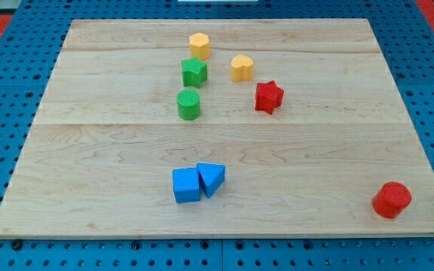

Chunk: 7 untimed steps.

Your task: Move the red circle above the red star

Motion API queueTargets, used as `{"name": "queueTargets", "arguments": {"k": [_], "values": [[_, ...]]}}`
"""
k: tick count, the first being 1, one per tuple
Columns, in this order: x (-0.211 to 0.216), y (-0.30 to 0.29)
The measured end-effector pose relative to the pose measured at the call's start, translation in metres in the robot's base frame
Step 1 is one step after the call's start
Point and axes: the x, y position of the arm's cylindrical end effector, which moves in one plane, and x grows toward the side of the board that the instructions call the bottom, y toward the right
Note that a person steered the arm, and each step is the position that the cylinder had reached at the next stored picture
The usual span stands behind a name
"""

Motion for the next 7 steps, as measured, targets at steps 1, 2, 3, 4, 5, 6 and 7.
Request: {"name": "queueTargets", "arguments": {"k": [1,2,3,4,5,6,7], "values": [[0.020,-0.042],[0.009,-0.066],[-0.025,-0.089],[-0.070,-0.108],[-0.112,-0.120],[-0.098,-0.126],[-0.070,-0.143]]}}
